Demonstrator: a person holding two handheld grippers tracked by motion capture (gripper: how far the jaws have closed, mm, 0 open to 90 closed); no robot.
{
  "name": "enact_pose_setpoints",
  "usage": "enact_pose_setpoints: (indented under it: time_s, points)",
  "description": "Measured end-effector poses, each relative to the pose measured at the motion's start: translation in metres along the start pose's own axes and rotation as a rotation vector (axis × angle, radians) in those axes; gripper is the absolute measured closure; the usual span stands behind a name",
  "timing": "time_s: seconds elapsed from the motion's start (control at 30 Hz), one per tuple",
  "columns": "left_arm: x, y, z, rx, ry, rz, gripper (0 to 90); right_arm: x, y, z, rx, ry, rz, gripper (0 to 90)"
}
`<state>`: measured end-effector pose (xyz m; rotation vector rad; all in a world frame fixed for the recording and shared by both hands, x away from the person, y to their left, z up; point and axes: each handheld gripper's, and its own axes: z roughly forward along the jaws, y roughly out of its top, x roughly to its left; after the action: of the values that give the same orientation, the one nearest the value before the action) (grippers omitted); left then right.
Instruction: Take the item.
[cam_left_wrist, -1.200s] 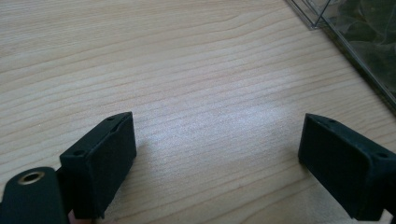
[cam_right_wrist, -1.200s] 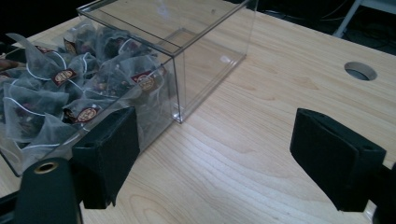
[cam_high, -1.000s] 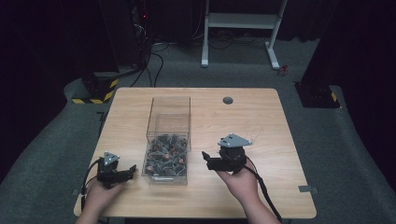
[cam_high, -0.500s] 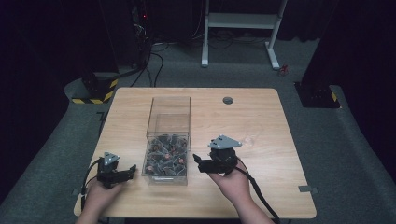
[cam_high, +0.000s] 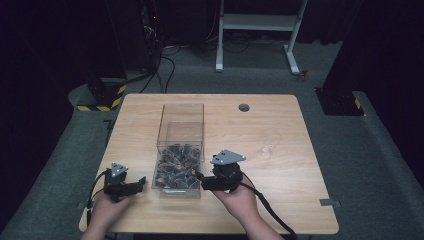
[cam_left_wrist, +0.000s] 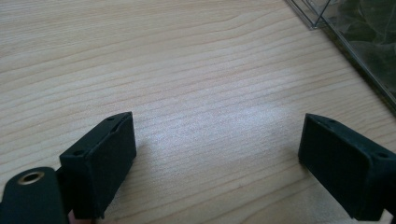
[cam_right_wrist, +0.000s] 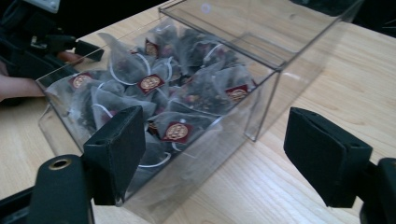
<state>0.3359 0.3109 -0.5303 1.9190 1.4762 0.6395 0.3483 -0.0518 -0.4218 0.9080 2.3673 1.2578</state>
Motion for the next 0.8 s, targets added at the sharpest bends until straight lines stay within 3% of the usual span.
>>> enact_pose_setpoints:
  time_s: [0.8]
  points:
    - [0.0, 0.0, 0.0, 0.0, 0.0, -0.001, 11.5, 0.039, 0.001, 0.027, 0.036, 0.119, -0.051, 34.3]
